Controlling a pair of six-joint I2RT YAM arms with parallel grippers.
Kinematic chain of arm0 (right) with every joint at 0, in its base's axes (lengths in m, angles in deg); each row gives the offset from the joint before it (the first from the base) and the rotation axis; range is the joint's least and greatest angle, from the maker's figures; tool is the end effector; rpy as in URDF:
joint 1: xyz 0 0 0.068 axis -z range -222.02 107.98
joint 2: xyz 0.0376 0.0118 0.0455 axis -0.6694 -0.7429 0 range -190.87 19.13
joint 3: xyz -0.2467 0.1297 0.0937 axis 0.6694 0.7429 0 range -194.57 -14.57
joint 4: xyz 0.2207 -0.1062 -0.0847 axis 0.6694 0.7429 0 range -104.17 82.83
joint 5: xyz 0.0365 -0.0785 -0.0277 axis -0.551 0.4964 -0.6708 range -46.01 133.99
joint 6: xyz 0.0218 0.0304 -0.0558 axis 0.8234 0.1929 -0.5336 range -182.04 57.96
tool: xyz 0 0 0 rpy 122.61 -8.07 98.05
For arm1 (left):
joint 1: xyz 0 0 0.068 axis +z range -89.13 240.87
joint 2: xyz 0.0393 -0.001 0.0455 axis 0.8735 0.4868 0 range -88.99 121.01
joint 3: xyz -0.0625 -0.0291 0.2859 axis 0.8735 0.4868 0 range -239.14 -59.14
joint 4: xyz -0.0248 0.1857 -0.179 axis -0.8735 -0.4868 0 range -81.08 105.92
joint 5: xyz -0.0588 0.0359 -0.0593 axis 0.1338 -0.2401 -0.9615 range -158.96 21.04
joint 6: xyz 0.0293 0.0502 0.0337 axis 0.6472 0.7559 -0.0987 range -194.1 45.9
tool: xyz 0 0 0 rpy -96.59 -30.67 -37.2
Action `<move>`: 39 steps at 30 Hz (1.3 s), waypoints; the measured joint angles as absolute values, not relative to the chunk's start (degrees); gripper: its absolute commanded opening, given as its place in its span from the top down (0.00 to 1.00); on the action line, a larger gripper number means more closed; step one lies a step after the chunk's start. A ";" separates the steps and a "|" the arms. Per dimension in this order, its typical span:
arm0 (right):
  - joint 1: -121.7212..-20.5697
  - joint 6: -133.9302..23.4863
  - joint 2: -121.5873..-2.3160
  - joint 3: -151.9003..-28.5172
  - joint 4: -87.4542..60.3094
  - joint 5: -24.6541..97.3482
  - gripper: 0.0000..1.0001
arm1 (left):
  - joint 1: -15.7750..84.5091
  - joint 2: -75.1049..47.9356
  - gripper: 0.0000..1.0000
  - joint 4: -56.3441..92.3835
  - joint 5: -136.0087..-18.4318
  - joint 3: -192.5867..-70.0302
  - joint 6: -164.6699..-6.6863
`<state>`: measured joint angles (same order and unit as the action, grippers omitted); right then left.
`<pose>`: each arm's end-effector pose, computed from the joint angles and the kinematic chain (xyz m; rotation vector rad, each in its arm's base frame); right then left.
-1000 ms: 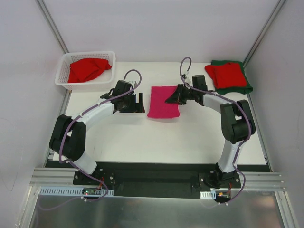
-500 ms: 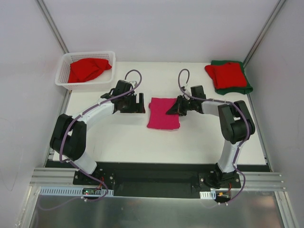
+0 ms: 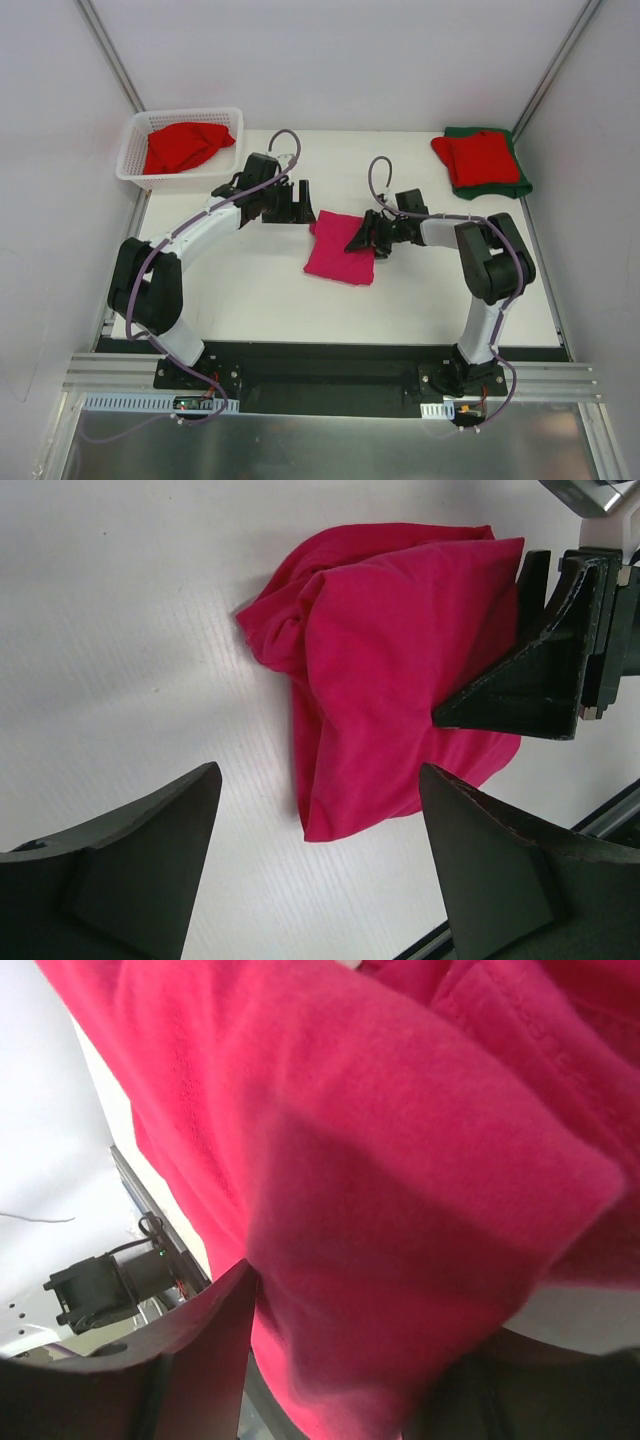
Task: Fold and stack the t-shirts
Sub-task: Put the neatly folded tshirt into the corner of the board with the right arm
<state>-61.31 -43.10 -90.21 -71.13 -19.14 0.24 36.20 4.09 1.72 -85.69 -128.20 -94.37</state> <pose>0.3510 0.1622 0.1428 -0.3819 2.4168 1.2227 0.3387 -0.1725 0.2776 0.2531 2.2984 -0.7412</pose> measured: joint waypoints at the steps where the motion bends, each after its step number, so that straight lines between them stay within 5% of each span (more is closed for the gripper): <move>1: -61.31 -43.16 -89.93 -70.95 -18.72 0.29 0.44 | 36.20 4.11 0.20 1.70 -86.19 -128.26 -94.37; 19: -58.29 -50.24 -71.11 -69.64 -3.77 9.57 0.19 | 33.18 4.79 0.28 2.57 -95.92 -132.28 -92.69; 26: -55.12 -50.92 -71.15 -67.94 -3.10 11.21 0.19 | 32.51 10.21 0.53 10.20 -102.85 -132.26 -94.81; 29: -54.97 -51.03 -71.37 -67.22 -3.18 11.26 0.19 | 32.20 13.29 1.00 14.72 -105.49 -132.26 -96.95; 39: -54.03 -51.03 -72.68 -66.10 -4.32 11.28 0.19 | 32.03 20.30 1.00 29.33 -113.78 -128.98 -105.32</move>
